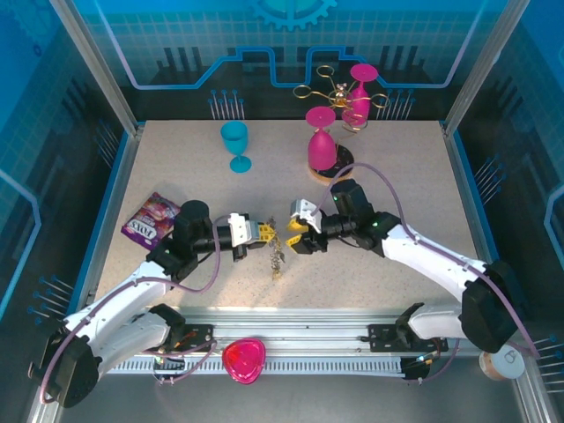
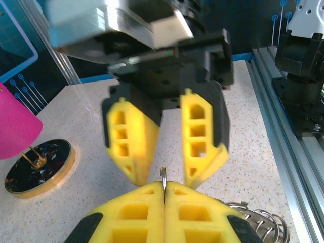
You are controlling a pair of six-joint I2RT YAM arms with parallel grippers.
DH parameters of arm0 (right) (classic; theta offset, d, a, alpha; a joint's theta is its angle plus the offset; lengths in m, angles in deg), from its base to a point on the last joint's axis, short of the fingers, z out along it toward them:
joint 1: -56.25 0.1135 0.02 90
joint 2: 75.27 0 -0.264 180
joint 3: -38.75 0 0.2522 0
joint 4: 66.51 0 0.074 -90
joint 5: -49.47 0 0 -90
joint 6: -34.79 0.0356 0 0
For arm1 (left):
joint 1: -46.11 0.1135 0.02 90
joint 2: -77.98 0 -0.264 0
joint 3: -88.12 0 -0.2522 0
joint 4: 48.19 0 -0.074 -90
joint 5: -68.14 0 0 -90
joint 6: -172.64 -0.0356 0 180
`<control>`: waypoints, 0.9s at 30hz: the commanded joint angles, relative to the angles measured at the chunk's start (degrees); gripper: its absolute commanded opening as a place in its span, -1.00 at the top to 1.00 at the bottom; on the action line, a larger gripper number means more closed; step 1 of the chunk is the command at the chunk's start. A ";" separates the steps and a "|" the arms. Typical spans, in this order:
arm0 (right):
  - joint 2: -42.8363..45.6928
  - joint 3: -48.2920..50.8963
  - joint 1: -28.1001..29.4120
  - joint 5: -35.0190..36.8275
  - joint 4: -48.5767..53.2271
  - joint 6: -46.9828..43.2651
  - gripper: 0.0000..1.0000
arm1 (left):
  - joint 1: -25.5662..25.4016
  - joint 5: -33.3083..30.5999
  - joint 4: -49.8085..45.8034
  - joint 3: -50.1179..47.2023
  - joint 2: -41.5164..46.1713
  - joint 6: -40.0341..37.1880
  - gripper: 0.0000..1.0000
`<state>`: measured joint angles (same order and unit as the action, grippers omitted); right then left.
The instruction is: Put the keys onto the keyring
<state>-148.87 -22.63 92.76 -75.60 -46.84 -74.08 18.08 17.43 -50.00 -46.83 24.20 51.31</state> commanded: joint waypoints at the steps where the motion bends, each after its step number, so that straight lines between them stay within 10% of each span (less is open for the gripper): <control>1: 1.14 2.82 0.25 1.28 -6.51 -0.98 0.12 | -0.27 1.62 4.32 -0.44 0.71 1.56 1.00; 27: -2.27 5.76 4.07 -0.64 -18.78 2.35 -0.08 | -0.22 1.49 5.89 -0.44 0.43 3.73 1.00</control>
<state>-150.47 -17.73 96.01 -74.66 -61.99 -73.10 18.08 17.45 -47.36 -46.83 24.20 54.28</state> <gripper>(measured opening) 0.545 0.047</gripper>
